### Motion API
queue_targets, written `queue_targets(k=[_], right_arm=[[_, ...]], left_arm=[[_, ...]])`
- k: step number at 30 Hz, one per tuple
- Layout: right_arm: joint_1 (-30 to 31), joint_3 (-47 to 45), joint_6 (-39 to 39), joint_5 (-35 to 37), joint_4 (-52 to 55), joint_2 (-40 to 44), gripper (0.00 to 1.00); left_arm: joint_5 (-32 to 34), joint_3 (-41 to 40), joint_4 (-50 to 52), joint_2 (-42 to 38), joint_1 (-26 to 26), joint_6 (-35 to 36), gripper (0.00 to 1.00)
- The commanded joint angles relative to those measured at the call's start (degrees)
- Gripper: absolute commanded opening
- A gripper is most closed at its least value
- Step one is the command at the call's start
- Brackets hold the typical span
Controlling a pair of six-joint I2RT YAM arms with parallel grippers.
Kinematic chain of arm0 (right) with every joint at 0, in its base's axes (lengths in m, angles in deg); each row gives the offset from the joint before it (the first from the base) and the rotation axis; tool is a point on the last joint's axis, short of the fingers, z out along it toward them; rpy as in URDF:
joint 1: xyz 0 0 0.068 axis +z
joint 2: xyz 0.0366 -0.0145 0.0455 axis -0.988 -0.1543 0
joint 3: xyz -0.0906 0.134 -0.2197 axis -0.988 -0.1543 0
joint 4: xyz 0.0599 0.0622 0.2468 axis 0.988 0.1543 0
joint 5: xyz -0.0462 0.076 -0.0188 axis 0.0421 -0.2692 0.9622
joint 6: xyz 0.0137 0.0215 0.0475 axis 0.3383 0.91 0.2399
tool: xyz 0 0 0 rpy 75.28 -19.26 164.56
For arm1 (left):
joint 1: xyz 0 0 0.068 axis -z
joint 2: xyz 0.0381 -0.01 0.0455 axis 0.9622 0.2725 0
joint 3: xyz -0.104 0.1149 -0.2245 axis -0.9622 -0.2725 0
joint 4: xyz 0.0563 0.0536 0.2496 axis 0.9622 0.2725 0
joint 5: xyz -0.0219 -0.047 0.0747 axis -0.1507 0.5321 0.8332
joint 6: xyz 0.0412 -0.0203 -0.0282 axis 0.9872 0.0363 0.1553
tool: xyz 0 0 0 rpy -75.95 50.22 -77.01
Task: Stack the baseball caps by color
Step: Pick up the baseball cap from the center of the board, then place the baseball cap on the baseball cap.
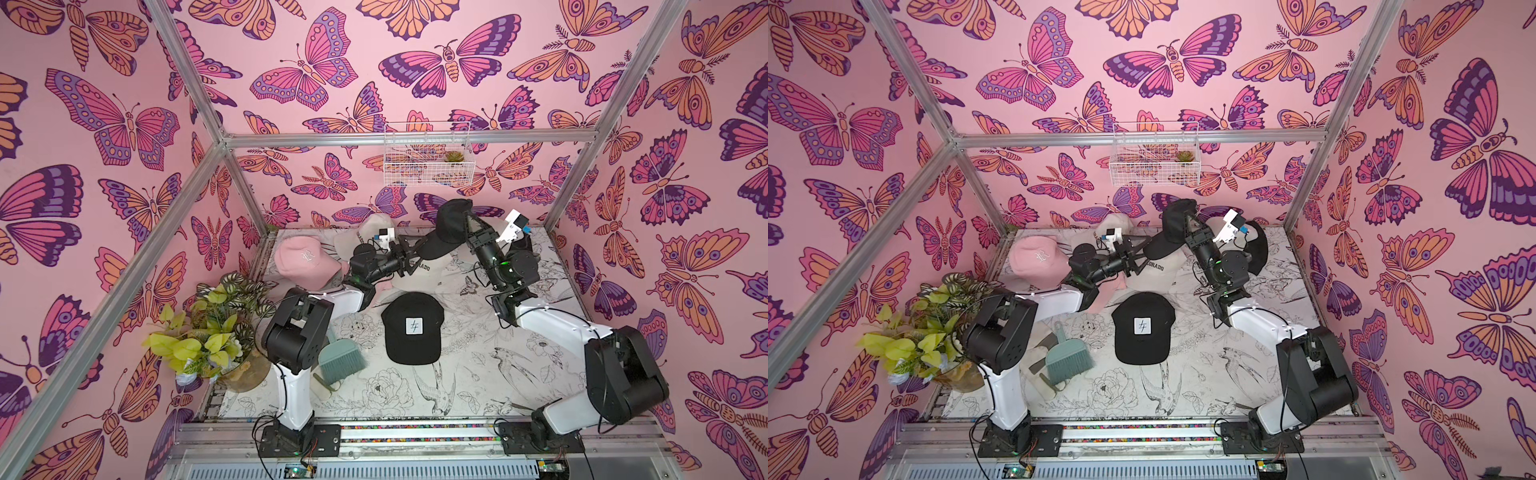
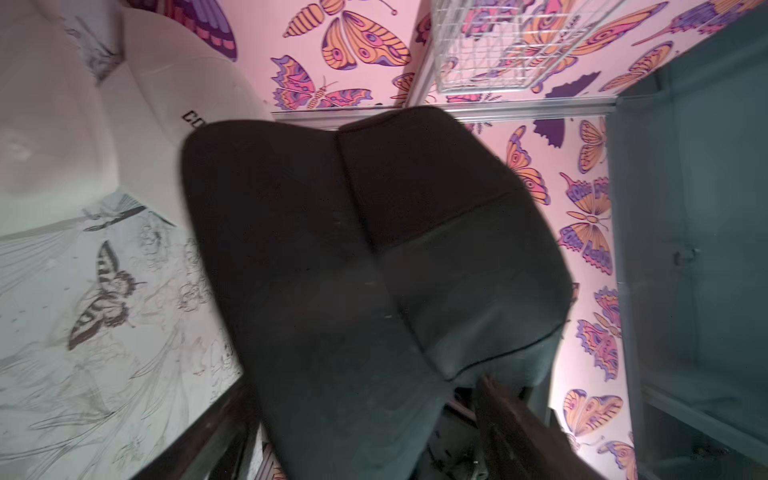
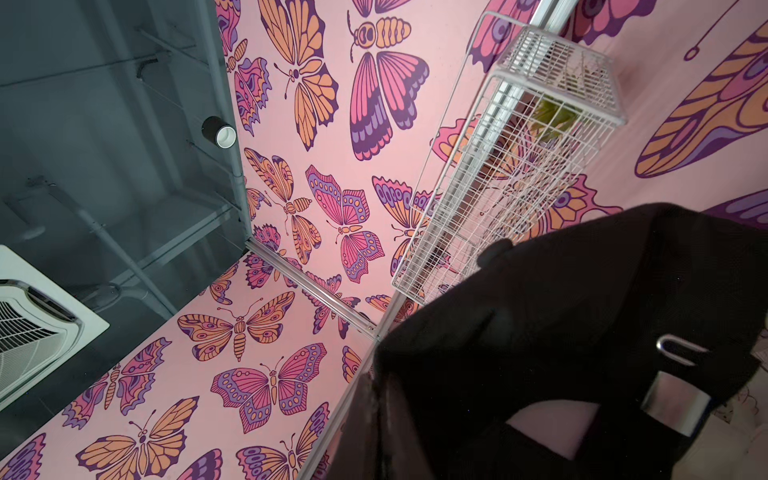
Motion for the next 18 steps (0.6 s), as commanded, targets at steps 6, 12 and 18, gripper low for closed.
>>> queue_targets(k=[6, 12, 18], right_arm=[[0.2, -5.61, 1.09, -5.05, -4.27, 0.76, 0.0], [0.19, -7.06, -0.07, -12.38, -4.23, 0.07, 0.01], [-6.42, -9.92, 1.01, -20.4, 5.3, 2.06, 0.99]], left_arm=[[-2.72, 3.59, -6.78, 2.86, -2.39, -0.18, 0.42], [-4.99, 4.16, -7.48, 2.67, -3.76, 1.13, 0.13], [-10.89, 1.62, -3.75, -0.92, -7.11, 7.01, 0.0]])
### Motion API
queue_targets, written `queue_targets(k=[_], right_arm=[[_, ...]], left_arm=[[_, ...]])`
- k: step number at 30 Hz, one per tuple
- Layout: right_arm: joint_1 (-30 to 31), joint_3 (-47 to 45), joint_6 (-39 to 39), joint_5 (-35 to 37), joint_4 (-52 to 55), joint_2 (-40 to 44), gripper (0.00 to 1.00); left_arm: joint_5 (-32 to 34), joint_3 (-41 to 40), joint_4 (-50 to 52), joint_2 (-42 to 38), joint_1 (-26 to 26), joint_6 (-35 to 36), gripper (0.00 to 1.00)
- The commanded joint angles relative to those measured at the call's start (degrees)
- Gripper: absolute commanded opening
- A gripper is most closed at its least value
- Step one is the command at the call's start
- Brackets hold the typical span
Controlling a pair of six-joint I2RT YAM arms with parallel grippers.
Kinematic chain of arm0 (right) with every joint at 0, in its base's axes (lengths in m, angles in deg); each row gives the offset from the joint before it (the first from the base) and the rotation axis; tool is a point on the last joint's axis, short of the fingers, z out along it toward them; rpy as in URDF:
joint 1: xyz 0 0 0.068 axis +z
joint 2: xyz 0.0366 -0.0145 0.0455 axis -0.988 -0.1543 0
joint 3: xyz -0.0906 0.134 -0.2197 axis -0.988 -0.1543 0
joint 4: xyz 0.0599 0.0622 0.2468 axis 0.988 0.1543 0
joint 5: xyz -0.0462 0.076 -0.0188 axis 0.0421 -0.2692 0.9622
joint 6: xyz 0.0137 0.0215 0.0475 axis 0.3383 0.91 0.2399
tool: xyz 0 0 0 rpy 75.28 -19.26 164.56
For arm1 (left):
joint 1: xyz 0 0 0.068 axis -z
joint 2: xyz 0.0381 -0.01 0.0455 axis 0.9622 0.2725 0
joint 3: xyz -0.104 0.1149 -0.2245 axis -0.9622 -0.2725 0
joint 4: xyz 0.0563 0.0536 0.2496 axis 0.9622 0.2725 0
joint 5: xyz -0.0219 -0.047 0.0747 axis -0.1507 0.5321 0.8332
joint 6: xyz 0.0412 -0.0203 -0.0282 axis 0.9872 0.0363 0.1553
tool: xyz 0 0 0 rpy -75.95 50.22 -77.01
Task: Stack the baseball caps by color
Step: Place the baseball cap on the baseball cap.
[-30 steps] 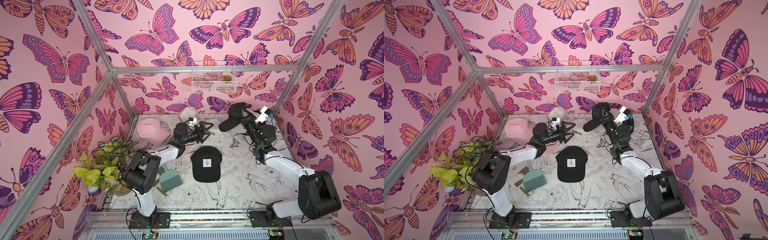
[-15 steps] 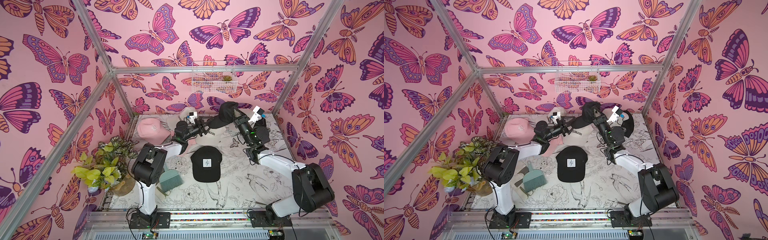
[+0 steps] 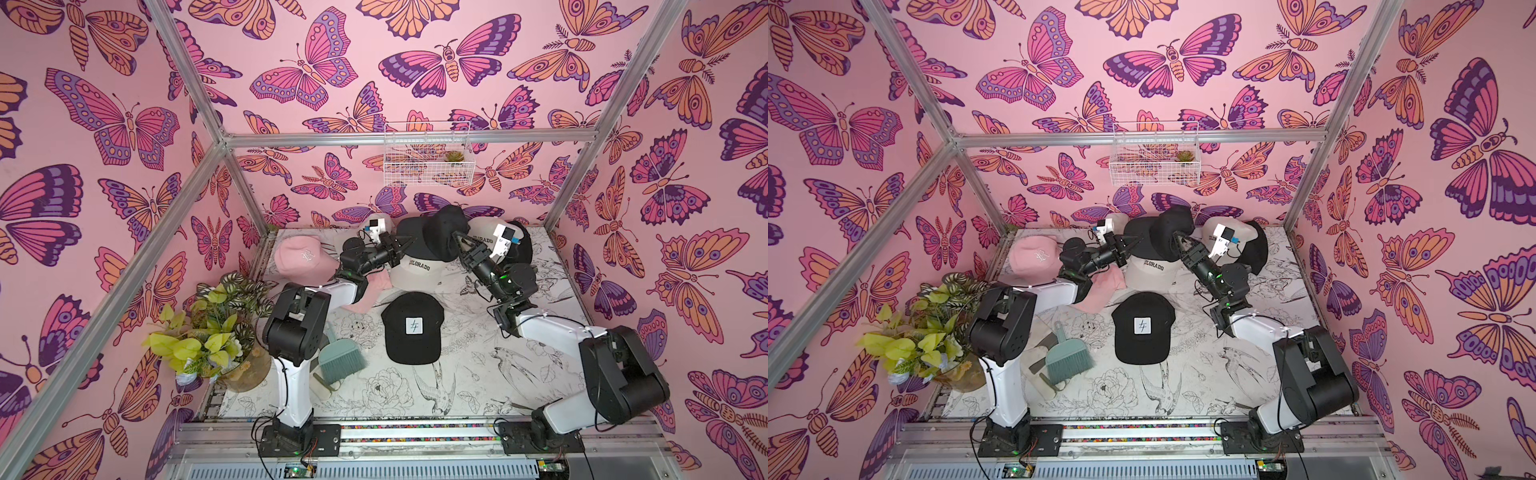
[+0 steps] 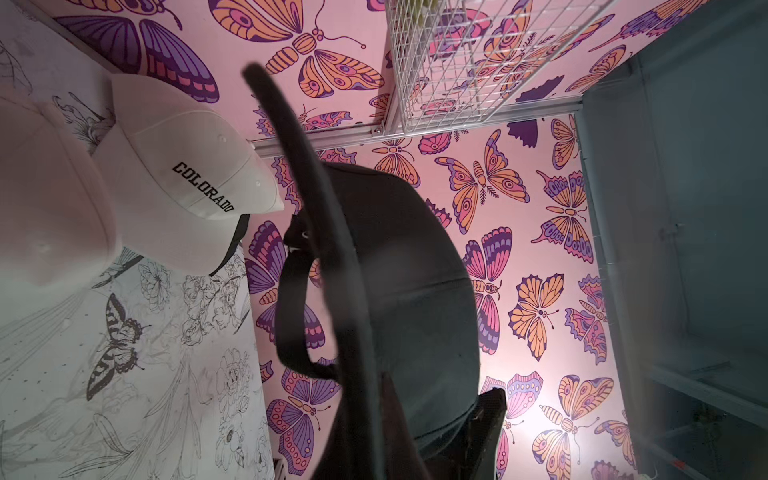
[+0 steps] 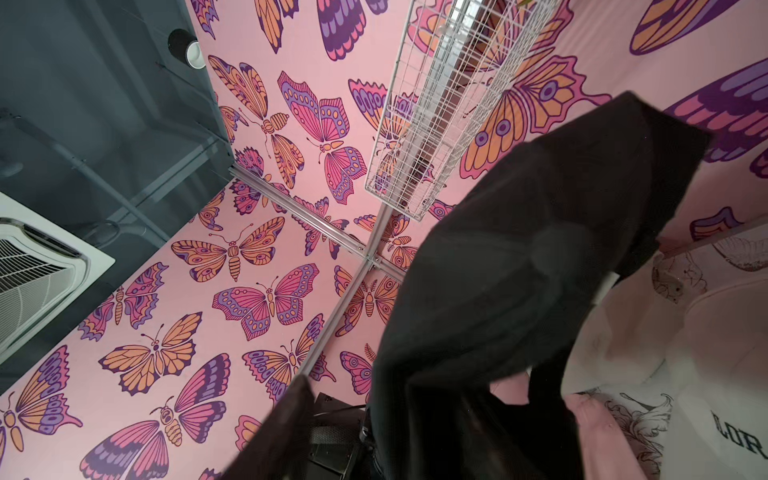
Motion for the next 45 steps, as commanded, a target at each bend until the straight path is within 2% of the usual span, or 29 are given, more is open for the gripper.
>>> queue_targets(k=[1, 3, 7, 12, 17, 26, 29, 33, 39, 43, 45], right_arm=[[-5.22, -3.37, 1.32, -5.06, 8.5, 2.62, 0.99], [-8.47, -5.72, 2.41, -6.06, 11.89, 4.14, 0.99], [-12.65, -7.05, 3.66, -13.67, 12.64, 5.98, 0.99], [-12.42, -4.63, 8.34, -22.3, 6.48, 5.51, 0.99], [-11.17, -3.54, 14.12, -21.89, -3.29, 5.37, 0.99], [-4.81, 1.08, 6.88, -21.98, -0.77, 5.89, 0.99], [-2.57, 3.65, 3.89, -21.21, 2.37, 4.17, 0.99], [-0.13, 7.07, 3.71, -20.71, 1.26, 0.09, 0.99], [0.56, 8.49, 9.88, -19.73, -4.14, -5.84, 0.99], [0.56, 8.66, 10.07, -21.15, -5.15, -4.25, 1.0], [0.56, 8.35, 8.62, -21.97, -5.13, 0.13, 1.0]], left_arm=[[-6.28, -1.33, -0.76, -4.2, -2.32, 4.79, 0.0], [-8.86, -2.03, -1.11, -5.58, -3.59, 5.32, 0.0], [-14.6, -2.05, 0.56, -6.97, -4.87, 6.31, 0.0], [-18.66, -1.6, -6.29, -5.77, -5.05, -1.02, 0.0], [-18.59, -1.03, -9.35, -4.4, -5.04, -5.68, 0.0], [-19.19, 0.02, -9.35, -2.88, -4.16, -6.47, 0.0], [-19.86, 0.59, -9.39, -2.39, -3.5, -6.16, 0.0], [-20.17, 0.8, -9.53, -1.94, -3.4, -5.96, 0.0], [-21.15, 0.83, -9.53, -0.63, -3.78, -4.88, 0.0], [-20.84, -0.54, -8.03, 0.83, -5.41, -2.88, 0.0], [-20.4, -1.94, -4.08, 1.17, -6.54, 0.42, 0.0]])
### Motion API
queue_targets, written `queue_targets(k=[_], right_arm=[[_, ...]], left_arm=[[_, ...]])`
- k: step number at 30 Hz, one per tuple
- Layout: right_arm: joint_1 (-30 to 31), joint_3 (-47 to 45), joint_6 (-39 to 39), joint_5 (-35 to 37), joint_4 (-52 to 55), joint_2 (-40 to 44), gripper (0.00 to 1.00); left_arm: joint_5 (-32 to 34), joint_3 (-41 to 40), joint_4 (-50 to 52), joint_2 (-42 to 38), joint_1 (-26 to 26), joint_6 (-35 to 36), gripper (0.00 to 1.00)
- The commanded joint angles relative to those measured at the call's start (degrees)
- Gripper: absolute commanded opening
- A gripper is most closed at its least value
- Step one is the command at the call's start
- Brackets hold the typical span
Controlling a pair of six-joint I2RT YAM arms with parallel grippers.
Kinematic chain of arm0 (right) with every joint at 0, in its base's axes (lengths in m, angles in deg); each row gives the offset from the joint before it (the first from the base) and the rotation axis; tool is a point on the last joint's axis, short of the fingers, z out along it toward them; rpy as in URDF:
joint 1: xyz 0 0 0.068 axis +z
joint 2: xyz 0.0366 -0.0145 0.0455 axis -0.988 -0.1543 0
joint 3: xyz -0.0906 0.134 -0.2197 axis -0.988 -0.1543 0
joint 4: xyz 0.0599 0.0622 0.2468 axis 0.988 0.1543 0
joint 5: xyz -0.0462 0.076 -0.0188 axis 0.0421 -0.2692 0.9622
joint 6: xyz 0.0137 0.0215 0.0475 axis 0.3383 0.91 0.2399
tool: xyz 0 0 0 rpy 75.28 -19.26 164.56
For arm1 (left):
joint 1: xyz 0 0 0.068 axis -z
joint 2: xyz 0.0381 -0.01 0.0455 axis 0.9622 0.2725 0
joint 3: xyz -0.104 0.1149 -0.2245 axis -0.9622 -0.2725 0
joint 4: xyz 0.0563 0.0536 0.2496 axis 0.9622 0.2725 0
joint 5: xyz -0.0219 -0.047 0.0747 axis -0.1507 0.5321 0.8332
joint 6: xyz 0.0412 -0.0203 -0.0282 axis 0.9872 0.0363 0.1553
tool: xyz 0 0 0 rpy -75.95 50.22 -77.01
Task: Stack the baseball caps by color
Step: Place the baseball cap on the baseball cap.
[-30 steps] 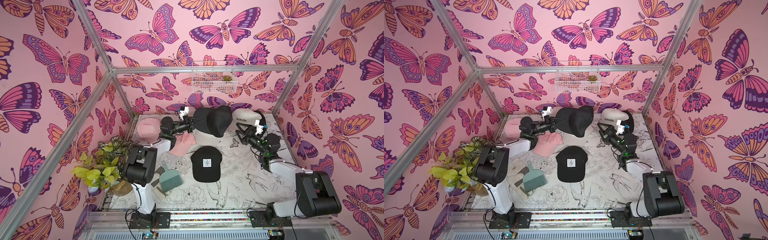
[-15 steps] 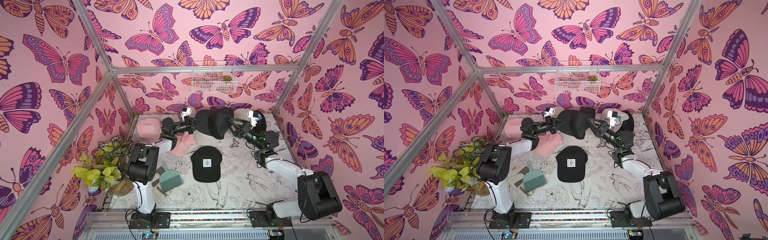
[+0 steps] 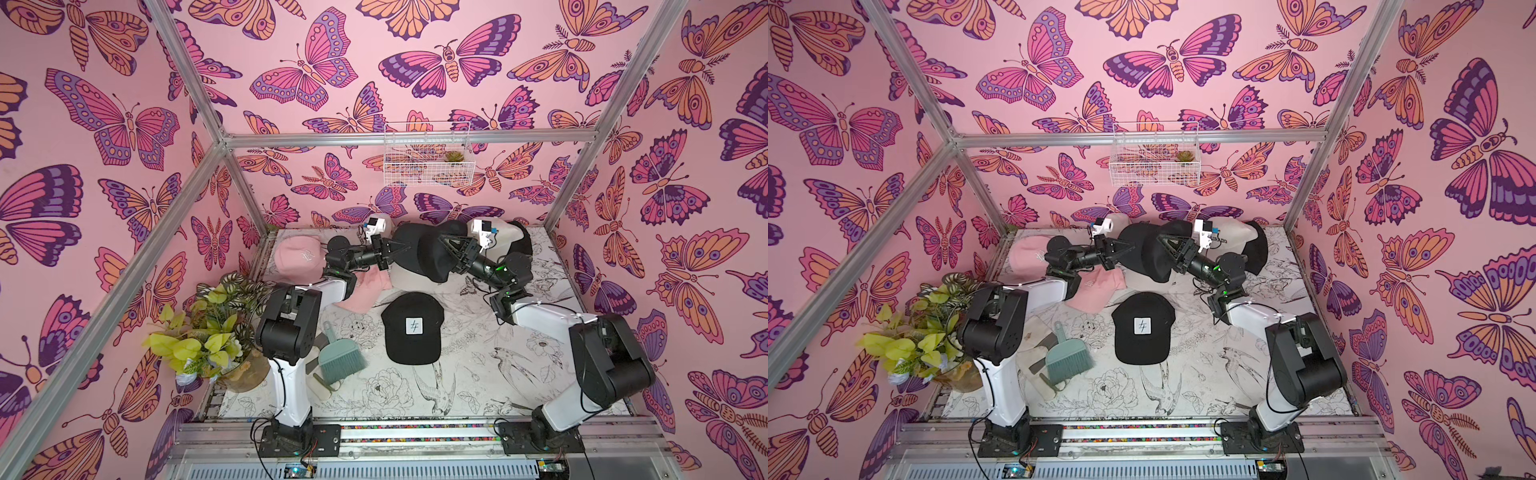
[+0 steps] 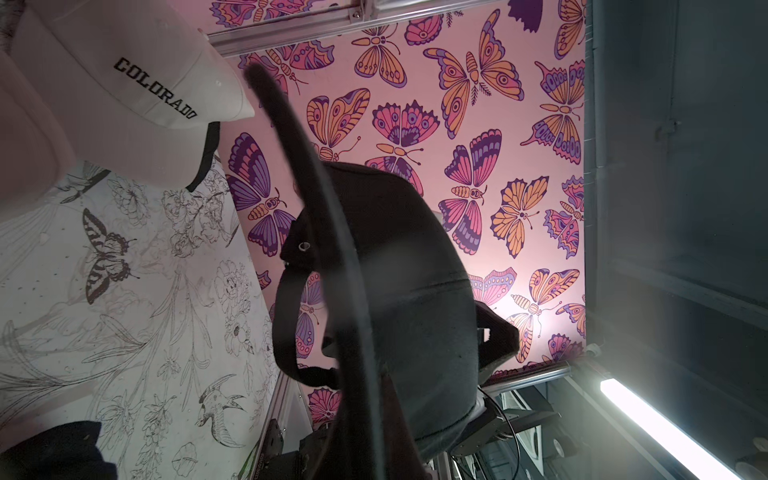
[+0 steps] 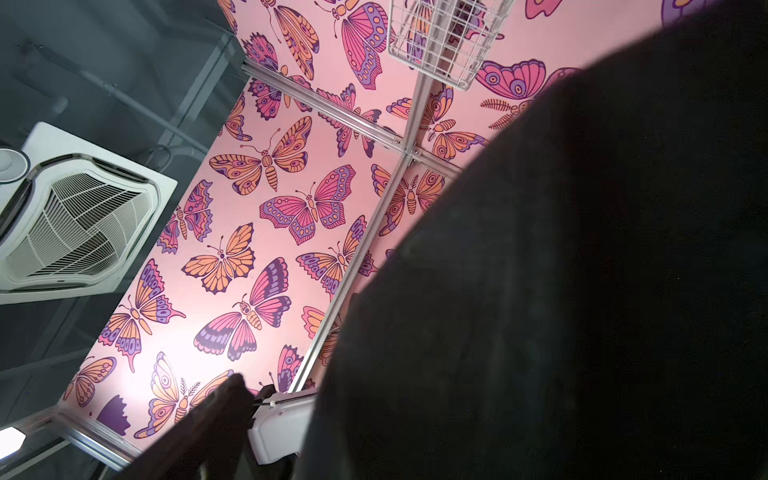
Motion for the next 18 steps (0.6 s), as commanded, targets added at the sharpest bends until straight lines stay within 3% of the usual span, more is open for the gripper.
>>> queue_targets(k=[1, 6, 8, 12, 16, 18], right_arm=[[0.28, 0.71, -1.47, -1.34, -4.74, 6.97, 1.0], [-0.12, -1.46, -4.9, -0.86, -3.13, 14.59, 0.99], [-0.1, -1.38, -8.78, -1.26, 3.25, 16.95, 0.99], [-0.05, -1.7, -20.71, -0.35, 23.5, 21.2, 0.99], [-0.15, 0.13, -30.83, 6.49, 47.93, 24.54, 0.99], [-0.22, -0.22, -32.62, 8.5, 53.32, 24.99, 0.99]], left_arm=[[-0.27, -2.09, 5.25, 0.85, -2.09, 7.51, 0.0], [1.63, -2.32, 25.34, -2.64, -2.98, 23.52, 0.0], [1.39, -1.83, 26.96, -3.62, -3.07, 25.46, 0.0], [0.08, -1.36, 25.27, -4.29, -3.25, 23.01, 0.0], [-0.97, -1.82, 18.29, -4.79, -3.79, 17.26, 0.0], [-1.51, -1.57, 13.62, -4.52, -3.7, 13.47, 0.0]])
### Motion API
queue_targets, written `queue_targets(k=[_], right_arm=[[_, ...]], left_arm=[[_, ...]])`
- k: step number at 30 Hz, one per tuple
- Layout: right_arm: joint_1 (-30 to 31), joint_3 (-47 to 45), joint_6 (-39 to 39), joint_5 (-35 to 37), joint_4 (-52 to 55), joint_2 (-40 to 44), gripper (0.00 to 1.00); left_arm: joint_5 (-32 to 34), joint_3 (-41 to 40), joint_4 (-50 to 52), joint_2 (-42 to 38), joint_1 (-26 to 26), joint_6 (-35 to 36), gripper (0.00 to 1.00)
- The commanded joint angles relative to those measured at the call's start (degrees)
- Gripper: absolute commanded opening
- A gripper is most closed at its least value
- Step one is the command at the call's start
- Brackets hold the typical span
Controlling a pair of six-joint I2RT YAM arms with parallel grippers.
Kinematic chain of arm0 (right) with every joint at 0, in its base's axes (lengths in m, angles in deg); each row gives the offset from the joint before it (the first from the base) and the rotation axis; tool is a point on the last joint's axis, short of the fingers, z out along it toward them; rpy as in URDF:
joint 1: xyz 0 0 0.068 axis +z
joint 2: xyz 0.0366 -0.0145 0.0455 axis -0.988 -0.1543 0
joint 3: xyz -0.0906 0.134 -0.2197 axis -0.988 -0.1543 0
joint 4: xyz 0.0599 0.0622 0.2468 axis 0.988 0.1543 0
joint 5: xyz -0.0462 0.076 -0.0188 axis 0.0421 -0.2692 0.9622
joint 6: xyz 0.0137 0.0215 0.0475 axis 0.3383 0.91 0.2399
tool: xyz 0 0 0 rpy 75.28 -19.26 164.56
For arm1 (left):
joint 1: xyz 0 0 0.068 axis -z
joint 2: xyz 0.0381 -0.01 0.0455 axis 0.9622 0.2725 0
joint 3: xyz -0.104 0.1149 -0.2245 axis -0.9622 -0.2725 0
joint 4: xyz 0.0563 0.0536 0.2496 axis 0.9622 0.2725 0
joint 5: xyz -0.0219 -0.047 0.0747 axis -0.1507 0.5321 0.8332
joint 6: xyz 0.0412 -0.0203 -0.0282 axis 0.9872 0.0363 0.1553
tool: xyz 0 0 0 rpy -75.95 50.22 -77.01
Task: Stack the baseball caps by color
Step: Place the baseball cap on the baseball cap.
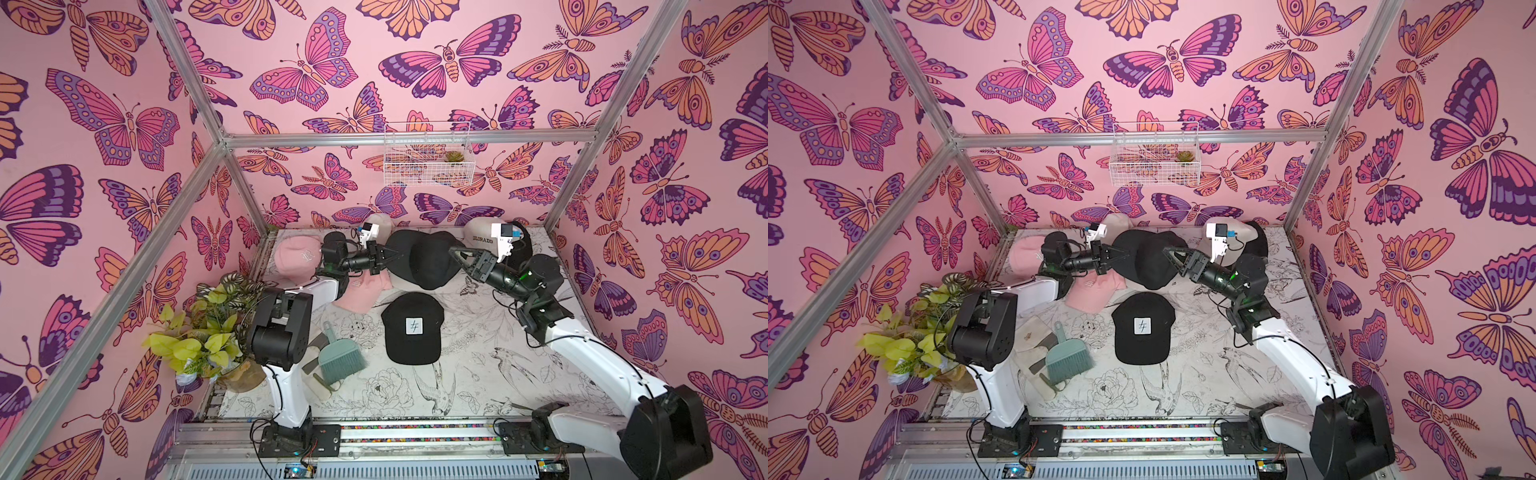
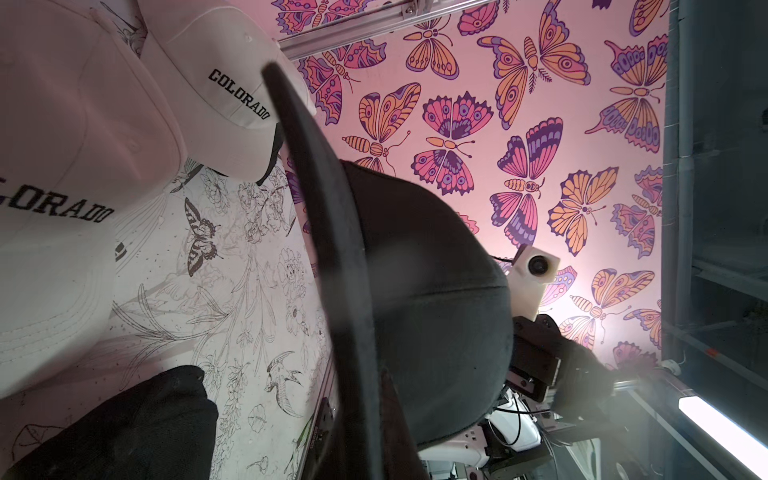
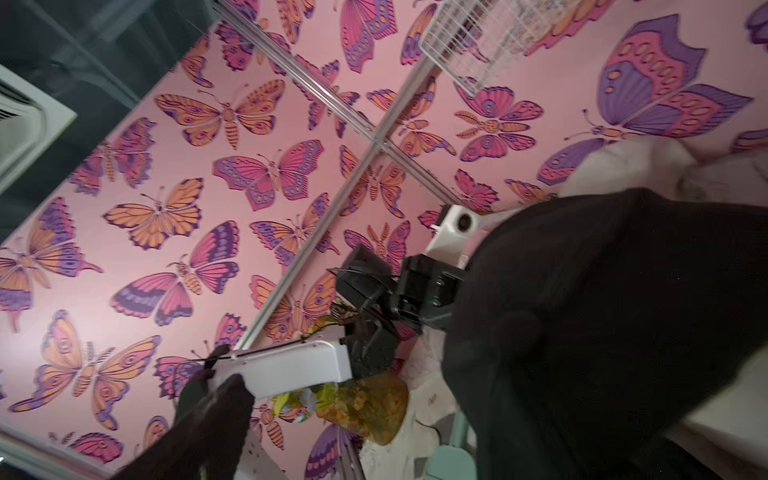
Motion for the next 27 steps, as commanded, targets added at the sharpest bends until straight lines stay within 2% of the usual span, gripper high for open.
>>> queue_targets(k=[1, 4, 6, 14, 19, 22, 24, 27], right_arm=[[-0.31, 1.64, -9.0, 4.49, 16.16, 1.28, 0.99], [-0.58, 1.16, -6.75, 3.65, 16.61, -0.96, 0.99], [-0.67, 1.07, -4.28, 1.85, 13.5, -2.79, 0.99], [-0.72, 3.37, 3.41, -4.98, -2.12, -8.32, 0.99], [-0.67, 4.03, 6.7, -6.7, -8.86, -11.84, 0.99], [-0.68, 3.81, 10.66, -9.09, -17.12, -13.9, 1.0], [-0.74, 3.33, 13.29, -10.47, -23.12, -14.75, 0.96], [-0.76, 2.02, 13.41, -10.21, -25.35, -14.2, 0.88]], left_arm=[[0.81, -0.12, -7.52, 0.08, -1.02, -5.71, 0.0], [0.45, 0.06, -12.61, 0.64, -0.63, -9.89, 0.0], [0.28, -0.01, -12.42, 0.52, -0.2, -9.79, 0.0], [0.76, -0.07, 4.36, -2.51, 0.91, 3.77, 0.0], [0.59, 0.4, 5.29, -2.33, 1.11, 4.4, 0.0], [0.41, 0.74, 6.46, -1.75, 1.2, 5.28, 0.0], [0.53, 0.93, 9.74, -1.74, 1.01, 7.43, 0.0], [1.35, 1.28, 14.96, -2.51, 0.65, 11.17, 0.0]])
